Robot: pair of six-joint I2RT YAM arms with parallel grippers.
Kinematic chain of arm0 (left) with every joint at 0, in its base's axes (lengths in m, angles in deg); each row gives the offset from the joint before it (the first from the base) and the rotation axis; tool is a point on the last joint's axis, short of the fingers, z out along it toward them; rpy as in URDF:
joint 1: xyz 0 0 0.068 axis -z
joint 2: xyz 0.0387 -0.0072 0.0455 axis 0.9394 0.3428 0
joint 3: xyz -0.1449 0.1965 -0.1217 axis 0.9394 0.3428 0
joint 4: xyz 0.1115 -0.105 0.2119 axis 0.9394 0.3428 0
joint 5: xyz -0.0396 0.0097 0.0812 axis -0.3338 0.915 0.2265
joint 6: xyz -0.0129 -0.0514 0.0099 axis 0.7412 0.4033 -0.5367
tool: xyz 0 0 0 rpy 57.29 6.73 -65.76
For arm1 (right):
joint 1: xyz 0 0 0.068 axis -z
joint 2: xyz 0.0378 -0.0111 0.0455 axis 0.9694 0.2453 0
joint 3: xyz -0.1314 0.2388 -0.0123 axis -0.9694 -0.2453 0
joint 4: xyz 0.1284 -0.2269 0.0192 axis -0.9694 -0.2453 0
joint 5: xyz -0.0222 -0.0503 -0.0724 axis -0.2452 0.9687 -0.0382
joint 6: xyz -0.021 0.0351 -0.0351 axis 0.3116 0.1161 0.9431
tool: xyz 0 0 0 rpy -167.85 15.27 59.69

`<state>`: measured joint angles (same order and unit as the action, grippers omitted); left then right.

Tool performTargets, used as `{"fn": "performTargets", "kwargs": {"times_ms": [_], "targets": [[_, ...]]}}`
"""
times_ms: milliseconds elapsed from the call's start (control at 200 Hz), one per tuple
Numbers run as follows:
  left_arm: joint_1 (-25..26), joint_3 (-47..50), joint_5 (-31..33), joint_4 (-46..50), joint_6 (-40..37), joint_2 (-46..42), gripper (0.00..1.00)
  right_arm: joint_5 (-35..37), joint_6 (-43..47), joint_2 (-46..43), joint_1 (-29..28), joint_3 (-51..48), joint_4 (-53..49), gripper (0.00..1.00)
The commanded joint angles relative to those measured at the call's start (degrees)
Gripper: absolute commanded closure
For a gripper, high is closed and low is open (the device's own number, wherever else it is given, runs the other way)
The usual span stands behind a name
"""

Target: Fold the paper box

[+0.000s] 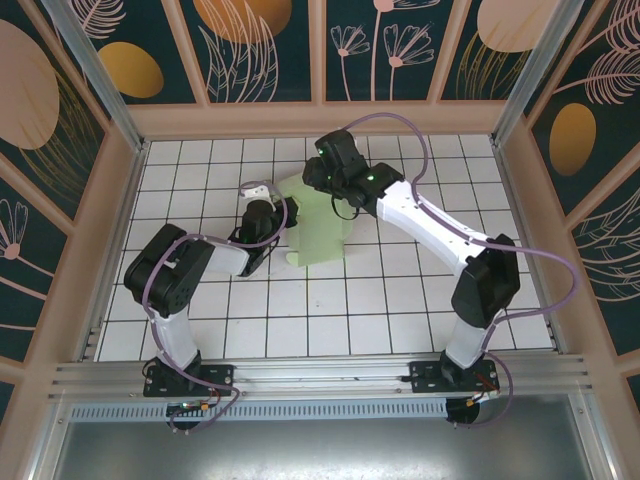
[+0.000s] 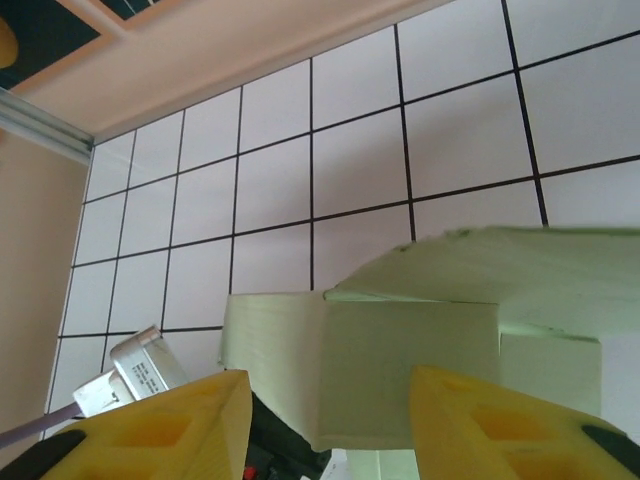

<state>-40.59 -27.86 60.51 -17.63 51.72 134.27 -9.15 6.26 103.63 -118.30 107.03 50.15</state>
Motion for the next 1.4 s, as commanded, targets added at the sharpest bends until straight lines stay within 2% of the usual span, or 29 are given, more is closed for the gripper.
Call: {"fn": "performTargets", "kwargs": {"times_ms": [0, 355, 490, 626, 686, 876, 926, 1036, 1126, 1171, 1236, 1396], "targets": [[0.16, 0.47, 0.45, -0.27, -1.52, -1.49, 1.0, -1.5, -1.89, 1.06, -0.01, 2.86, -2.24, 0.6], [0.15, 0.55, -0.4, -0.66, -1.06, -0.72, 1.0, -3.12, -2.67, 0.52, 0.05, 1.91, -1.06, 0.87], [0.13, 0.55, -0.41, -0.44, -1.16, -0.75, 1.0, -3.97, -3.06, -0.01, 0.21, 0.76, 0.24, 1.0], [0.17, 0.64, -0.27, -0.35, -1.18, -0.87, 1.0, -4.02, -3.45, -1.05, 0.31, -0.58, 1.52, 1.0], [0.16, 0.63, -0.35, -0.35, -1.14, -0.84, 1.0, -4.17, -3.72, -1.53, 0.47, -1.24, 2.12, 0.86], [0.17, 0.63, -0.55, -0.52, -0.85, -0.83, 1.0, -5.46, -4.15, -1.78, 1.02, -2.45, 3.0, 0.78], [0.09, 0.65, -0.52, -0.52, -0.9, -0.83, 1.0, -5.87, -4.12, -1.66, 1.06, -2.58, 3.29, 0.8], [0.17, 0.72, -0.61, -0.45, -0.77, -0.83, 1.0, -6.24, -3.95, -1.69, 1.1, -2.55, 3.41, 1.0], [0.12, 0.59, -0.58, -0.27, -0.71, -0.83, 1.0, -6.2, -3.64, -1.97, 0.97, -2.25, 3.35, 1.0], [0.17, 0.46, -0.52, -0.11, -0.77, -0.77, 1.0, -6.2, -3.31, -2.35, 0.85, -2.15, 3.4, 0.92], [0.09, 0.43, -0.52, 0.14, -0.4, -0.49, 1.0, -5.34, -2.72, -3.15, 0.39, -2.14, 3.32, 0.75], [0.13, -1.37, -0.36, 4.33, 1.65, 0.0, 1.0, 0.04, 1.04, -6.29, -2.24, -2.23, 2.12, 0.56]]}}
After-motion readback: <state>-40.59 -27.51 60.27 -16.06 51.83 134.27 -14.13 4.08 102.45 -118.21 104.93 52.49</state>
